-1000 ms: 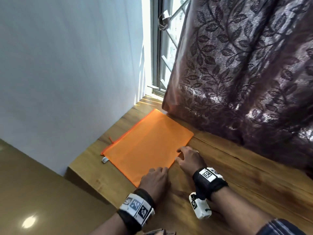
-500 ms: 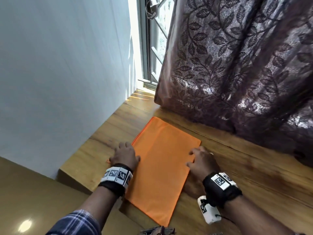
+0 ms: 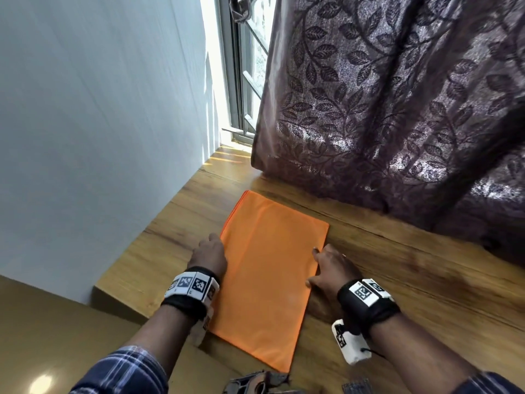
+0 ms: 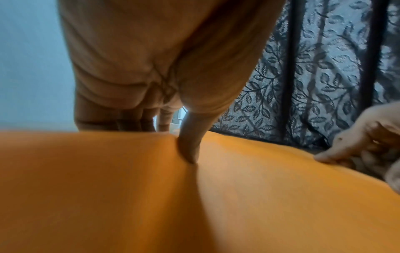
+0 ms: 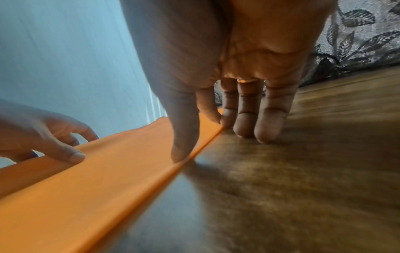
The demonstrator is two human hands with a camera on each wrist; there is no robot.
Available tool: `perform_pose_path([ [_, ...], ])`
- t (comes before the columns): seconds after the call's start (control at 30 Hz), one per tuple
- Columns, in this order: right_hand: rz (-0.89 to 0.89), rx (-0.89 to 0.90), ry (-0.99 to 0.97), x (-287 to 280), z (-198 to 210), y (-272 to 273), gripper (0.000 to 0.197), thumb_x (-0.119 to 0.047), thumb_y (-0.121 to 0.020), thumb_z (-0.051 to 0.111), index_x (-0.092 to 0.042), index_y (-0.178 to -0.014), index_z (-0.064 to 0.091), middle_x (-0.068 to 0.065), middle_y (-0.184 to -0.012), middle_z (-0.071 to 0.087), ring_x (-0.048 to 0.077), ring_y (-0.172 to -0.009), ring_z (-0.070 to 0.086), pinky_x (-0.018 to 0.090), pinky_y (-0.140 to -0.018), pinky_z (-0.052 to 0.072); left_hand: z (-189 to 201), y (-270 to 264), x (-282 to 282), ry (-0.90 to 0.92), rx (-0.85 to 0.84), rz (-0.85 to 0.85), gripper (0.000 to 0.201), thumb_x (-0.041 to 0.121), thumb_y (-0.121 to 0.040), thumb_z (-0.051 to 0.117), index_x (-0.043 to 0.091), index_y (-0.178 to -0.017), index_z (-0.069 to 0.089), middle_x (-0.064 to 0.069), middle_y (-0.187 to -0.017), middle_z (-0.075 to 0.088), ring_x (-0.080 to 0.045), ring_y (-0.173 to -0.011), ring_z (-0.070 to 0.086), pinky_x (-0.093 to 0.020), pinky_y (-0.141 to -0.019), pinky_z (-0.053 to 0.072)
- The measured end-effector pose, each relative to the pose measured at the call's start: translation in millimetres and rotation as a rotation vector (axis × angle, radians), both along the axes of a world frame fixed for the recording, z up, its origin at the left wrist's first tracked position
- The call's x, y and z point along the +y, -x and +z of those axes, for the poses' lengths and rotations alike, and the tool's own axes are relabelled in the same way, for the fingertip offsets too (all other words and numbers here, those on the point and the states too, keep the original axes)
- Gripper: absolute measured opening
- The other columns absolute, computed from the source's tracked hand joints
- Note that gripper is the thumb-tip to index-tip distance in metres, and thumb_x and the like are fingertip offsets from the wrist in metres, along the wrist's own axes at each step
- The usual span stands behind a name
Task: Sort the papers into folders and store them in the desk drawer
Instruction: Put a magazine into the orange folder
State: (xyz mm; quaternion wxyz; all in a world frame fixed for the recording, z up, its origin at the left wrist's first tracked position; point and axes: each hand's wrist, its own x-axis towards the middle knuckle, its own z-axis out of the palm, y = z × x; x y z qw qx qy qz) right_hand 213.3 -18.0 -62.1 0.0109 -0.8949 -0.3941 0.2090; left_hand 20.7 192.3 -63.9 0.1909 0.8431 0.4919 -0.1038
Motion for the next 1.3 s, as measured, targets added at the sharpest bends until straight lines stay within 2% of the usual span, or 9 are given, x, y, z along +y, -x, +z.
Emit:
perform_pose_path([
  [0.23,0.075,0.001,0.082,-5,11,-4,0.053,-0.056,-0.071,0.075,-0.021,-0.109,0.062,0.001,-0.117,0.050,0.025,-0.113,0.056,0.037,-0.090,0.050,17,-2,8,0.093,-0.128,-0.090,0.033,0.030,-0.097,0.056,0.009,-0.119,0.045,-0.021,-0.119,0.063,-0.037,-0.108,0.061,-0.041,-0.088,0.048],
  [0.4,0.393,-0.151,-0.355,20,48,2,0.060,-0.041,-0.085,0.067,-0.032,-0.141,0.048,-0.002,-0.141,0.048,0.026,-0.126,0.049,0.042,-0.100,0.045,50,-10,-11,0.020,-0.159,-0.417,0.039,0.012,-0.093,0.052,0.024,-0.128,0.041,-0.010,-0.106,0.068,-0.031,-0.090,0.064,-0.040,-0.075,0.052],
  [0.5,0.534,-0.241,-0.324,47,70,9,0.058,-0.037,-0.090,0.062,-0.037,-0.144,0.041,-0.007,-0.154,0.037,0.019,-0.146,0.028,0.048,-0.115,0.022,67,-25,-26,-0.088,-0.167,-0.548,0.047,0.012,-0.092,0.053,0.032,-0.133,0.043,-0.005,-0.109,0.068,-0.033,-0.097,0.066,-0.036,-0.068,0.047],
  [0.6,0.543,-0.309,-0.236,59,83,6,0.023,-0.030,-0.096,0.050,-0.031,-0.116,0.060,-0.004,-0.121,0.066,0.021,-0.123,0.056,0.049,-0.114,0.021,78,-39,-37,-0.194,-0.217,-0.608,0.035,0.026,-0.092,0.057,0.040,-0.122,0.045,0.001,-0.103,0.070,-0.029,-0.092,0.067,-0.036,-0.064,0.049],
  [0.73,0.328,-0.101,-0.278,28,96,-13,0.015,-0.029,-0.092,0.051,-0.026,-0.096,0.065,0.002,-0.096,0.072,0.028,-0.092,0.065,0.036,-0.079,0.046,87,-52,-40,-0.465,-0.277,-0.681,0.017,0.043,-0.089,0.064,0.030,-0.099,0.063,0.003,-0.095,0.072,-0.024,-0.085,0.068,-0.034,-0.070,0.045],
  [0.87,0.124,0.113,-0.437,-36,102,-33,0.018,-0.015,-0.092,0.058,-0.021,-0.094,0.074,-0.003,-0.092,0.074,0.012,-0.084,0.064,0.030,-0.073,0.046,88,-70,-42,-0.618,-0.328,-0.679,0.017,0.038,-0.085,0.069,0.029,-0.099,0.068,0.001,-0.110,0.068,-0.026,-0.101,0.063,-0.045,-0.091,0.043],
  [1.0,-0.191,0.179,-0.463,-118,95,-44,0.018,-0.018,-0.093,0.062,-0.015,-0.103,0.077,-0.007,-0.096,0.074,0.007,-0.089,0.063,0.027,-0.081,0.047,89,-114,-58,-0.456,-0.429,-0.703,0.027,0.036,-0.086,0.069,0.030,-0.112,0.065,-0.002,-0.123,0.061,-0.030,-0.115,0.056,-0.048,-0.090,0.049],
  [1.13,-0.439,0.148,-0.428,-209,80,-47,0.033,-0.019,-0.095,0.059,-0.025,-0.063,0.055,-0.013,-0.064,0.053,-0.003,-0.061,0.046,0.027,-0.062,0.029,85,-174,-108,-0.218,-0.451,-0.657,0.052,0.032,-0.084,0.070,0.012,-0.128,0.052,-0.016,-0.123,0.059,-0.039,-0.115,0.055,-0.052,-0.089,0.049],
  [1.3,-0.817,0.088,-0.577,-321,63,-47,0.030,-0.040,-0.077,0.053,-0.019,-0.057,0.046,0.002,-0.060,0.049,0.021,-0.061,0.047,0.037,-0.059,0.033,60,-214,-217,-0.054,-0.421,-0.792,0.068,0.037,-0.089,0.063,0.009,-0.145,0.036,-0.018,-0.145,0.043,-0.039,-0.129,0.047,-0.045,-0.100,0.042],
])
